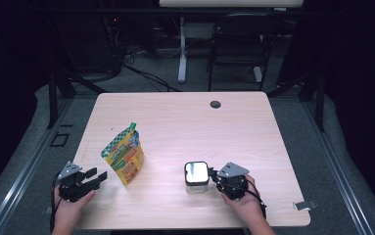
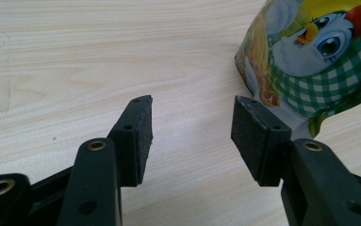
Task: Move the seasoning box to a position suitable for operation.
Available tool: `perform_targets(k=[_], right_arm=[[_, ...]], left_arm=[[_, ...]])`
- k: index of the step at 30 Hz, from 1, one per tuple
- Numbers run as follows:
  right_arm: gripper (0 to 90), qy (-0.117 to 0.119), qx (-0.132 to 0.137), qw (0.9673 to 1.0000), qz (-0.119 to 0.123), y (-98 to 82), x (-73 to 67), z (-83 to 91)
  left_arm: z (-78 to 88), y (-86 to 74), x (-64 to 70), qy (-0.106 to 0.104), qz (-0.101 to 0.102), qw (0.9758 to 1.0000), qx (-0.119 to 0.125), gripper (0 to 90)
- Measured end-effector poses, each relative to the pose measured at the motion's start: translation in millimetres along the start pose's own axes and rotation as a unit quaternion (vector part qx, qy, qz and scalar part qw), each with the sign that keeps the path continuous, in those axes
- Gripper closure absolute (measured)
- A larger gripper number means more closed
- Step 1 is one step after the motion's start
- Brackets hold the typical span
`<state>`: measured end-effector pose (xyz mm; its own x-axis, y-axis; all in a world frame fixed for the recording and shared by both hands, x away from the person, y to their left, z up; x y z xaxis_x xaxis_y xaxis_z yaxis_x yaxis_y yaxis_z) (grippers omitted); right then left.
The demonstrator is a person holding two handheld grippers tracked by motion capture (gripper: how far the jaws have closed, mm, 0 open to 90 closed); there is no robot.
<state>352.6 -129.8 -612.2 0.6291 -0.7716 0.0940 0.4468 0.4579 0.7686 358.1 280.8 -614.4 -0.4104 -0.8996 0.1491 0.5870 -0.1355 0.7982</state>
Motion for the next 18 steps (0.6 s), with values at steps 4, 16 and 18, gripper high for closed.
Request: perform_targets(k=[4, 16, 18], right_arm=[[78.0, 0.004, 0.0, 1.0, 0.002, 0.4, -3.5, 0.1], [77.8, 0.026, -0.003, 0.9994, 0.02, 3.4, -23.2, 0.4], [77.8, 0.029, -0.007, 0.9992, 0.025, 4.0, -27.4, 0.7]], left_arm=[[0.5, 0.3, 0.8, -0.001, -0.001, 1.0, 0.0, 49.0], [9.8, 4.7, 9.5, -0.011, 0.001, 0.9999, 0.009, 50.1], [10.9, 5.3, 10.8, -0.013, 0.0, 0.9999, 0.01, 50.7]])
Point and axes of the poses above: each handheld gripper's, and its own axes: z roughly backward along the jaws, y roughly out of its top, x roughly to its right, the point moved 9 cm from there along -z, roughly forward along the jaws, and after that the axes turned 2 degrees about -z, right-handed, at the moved point
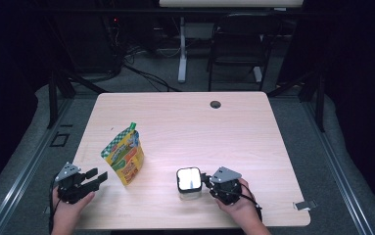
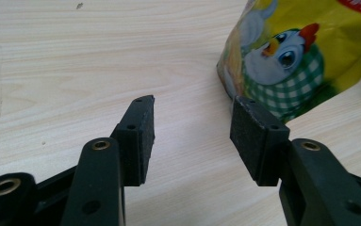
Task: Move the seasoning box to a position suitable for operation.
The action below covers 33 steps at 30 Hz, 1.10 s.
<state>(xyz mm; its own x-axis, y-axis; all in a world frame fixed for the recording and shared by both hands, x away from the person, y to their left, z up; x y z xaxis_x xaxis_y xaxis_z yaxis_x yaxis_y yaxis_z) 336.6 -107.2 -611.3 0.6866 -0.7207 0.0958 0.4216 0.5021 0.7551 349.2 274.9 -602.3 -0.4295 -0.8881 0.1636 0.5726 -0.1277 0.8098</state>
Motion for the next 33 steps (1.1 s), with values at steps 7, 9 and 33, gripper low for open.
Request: perform_targets(k=[7, 9, 33], right_arm=[[77.7, 0.01, -0.002, 0.9999, 0.011, 2.5, -10.3, -1.7], [77.7, 0.015, -0.004, 0.9998, 0.014, 2.6, -12.4, -1.6], [74.2, 0.04, 0.001, 0.999, 0.018, 4.9, -26.7, -0.1]], left_arm=[[1.6, 2.3, 8.9, -0.009, -0.006, 0.9999, 0.002, 52.0], [1.5, 2.3, 10.8, -0.009, -0.01, 0.9999, 0.0, 52.0], [3.9, 5.6, 20.4, -0.012, -0.014, 0.9998, 0.004, 53.6]])
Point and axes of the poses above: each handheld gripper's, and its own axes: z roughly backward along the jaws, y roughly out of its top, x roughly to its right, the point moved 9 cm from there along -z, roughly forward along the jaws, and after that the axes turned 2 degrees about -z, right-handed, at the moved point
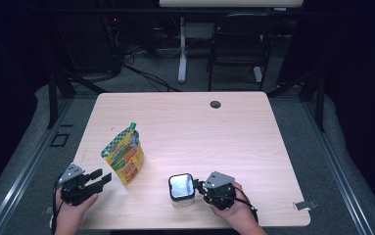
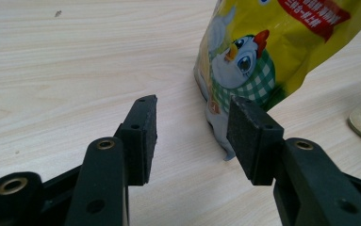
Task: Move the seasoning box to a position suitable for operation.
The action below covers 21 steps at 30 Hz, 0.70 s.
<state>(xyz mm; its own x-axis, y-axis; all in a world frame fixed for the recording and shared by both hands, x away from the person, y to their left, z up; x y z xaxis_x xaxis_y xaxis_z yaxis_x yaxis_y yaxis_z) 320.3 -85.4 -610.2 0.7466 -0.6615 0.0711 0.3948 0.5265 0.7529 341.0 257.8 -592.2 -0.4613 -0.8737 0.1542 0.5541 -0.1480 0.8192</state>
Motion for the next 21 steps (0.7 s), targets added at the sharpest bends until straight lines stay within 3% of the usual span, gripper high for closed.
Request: perform_targets(k=[6, 10, 14, 17, 21], right_arm=[[69.7, 0.005, 0.01, 0.9999, 0.0, 2.2, 0.8, 7.0], [65.0, 0.009, 0.013, 0.9998, -0.009, 4.2, -1.4, 16.5], [64.0, 0.001, 0.016, 0.9999, -0.005, 6.0, -3.0, 23.8], [64.1, -0.002, 0.022, 0.9997, -0.006, 9.1, -2.4, 29.6], [66.8, 0.002, 0.037, 0.9992, -0.018, 13.6, -0.5, 36.9]], left_arm=[[4.9, 2.4, 3.2, -0.003, 0.003, 1.0, 0.001, 54.7], [11.5, 6.3, 7.3, -0.008, 0.022, 0.9997, 0.001, 54.7], [15.5, 12.1, 10.3, -0.001, 0.021, 0.9998, -0.003, 54.7], [21.8, 11.5, 14.9, 0.006, 0.007, 0.9998, -0.019, 54.6], [34.0, 13.4, 20.6, -0.008, 0.013, 0.9998, -0.01, 55.8]])
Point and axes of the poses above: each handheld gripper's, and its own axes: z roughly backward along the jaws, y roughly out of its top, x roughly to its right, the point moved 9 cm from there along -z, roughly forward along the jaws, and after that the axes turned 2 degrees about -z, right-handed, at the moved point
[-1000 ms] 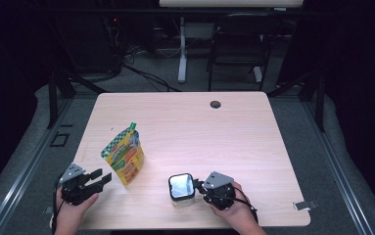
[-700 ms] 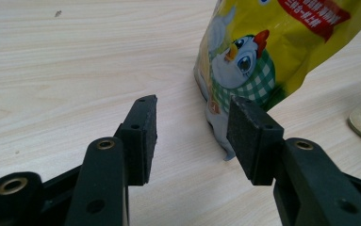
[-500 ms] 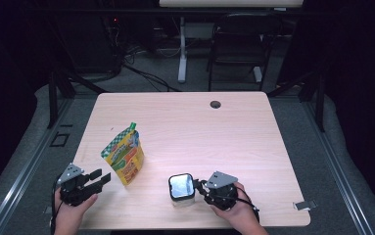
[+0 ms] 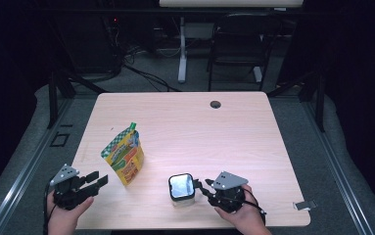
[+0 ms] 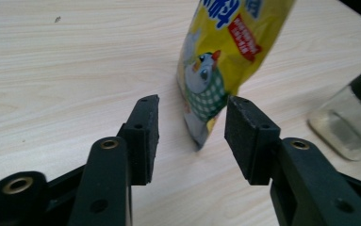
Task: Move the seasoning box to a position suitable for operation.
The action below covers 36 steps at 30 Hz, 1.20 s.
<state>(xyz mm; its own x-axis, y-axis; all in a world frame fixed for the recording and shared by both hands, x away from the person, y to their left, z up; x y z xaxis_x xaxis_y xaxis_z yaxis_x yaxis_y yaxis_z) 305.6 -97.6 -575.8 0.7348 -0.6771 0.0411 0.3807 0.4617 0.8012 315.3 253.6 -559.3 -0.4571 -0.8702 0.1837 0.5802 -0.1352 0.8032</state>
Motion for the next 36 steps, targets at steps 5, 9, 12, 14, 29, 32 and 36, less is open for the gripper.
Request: perform_targets(k=[5, 9, 12, 14, 29, 32, 36], right_arm=[[70.9, 0.001, 0.015, 0.9998, -0.014, 6.5, 1.5, 7.6], [73.8, -0.001, 0.024, 0.9995, -0.023, 11.3, 1.5, 11.7], [76.5, -0.001, 0.035, 0.9988, -0.035, 17.4, -0.3, 14.1], [77.1, -0.002, 0.034, 0.9988, -0.036, 19.3, -0.6, 13.0], [80.3, -0.015, 0.019, 0.9979, -0.059, 27.3, -5.4, -5.8], [81.0, -0.015, 0.018, 0.9978, -0.062, 27.2, -4.9, -6.4], [82.4, -0.014, 0.019, 0.9972, -0.07, 27.4, -4.2, -7.4]], left_arm=[[6.4, -4.2, 14.1, -0.02, -0.009, 0.9998, -0.001, 59.4], [8.2, -5.6, 24.4, -0.032, -0.017, 0.9994, 0.001, 61.2], [7.0, -8.2, 34.5, -0.043, -0.026, 0.9987, 0.002, 63.1], [4.2, -10.6, 41.3, -0.052, -0.035, 0.9981, 0.004, 65.0], [-12.3, -22.5, 60.6, -0.078, -0.065, 0.9948, -0.013, 71.5], [-13.9, -22.6, 62.7, -0.079, -0.067, 0.9946, -0.01, 72.9], [-16.5, -23.9, 66.0, -0.08, -0.073, 0.9941, -0.015, 74.2]])
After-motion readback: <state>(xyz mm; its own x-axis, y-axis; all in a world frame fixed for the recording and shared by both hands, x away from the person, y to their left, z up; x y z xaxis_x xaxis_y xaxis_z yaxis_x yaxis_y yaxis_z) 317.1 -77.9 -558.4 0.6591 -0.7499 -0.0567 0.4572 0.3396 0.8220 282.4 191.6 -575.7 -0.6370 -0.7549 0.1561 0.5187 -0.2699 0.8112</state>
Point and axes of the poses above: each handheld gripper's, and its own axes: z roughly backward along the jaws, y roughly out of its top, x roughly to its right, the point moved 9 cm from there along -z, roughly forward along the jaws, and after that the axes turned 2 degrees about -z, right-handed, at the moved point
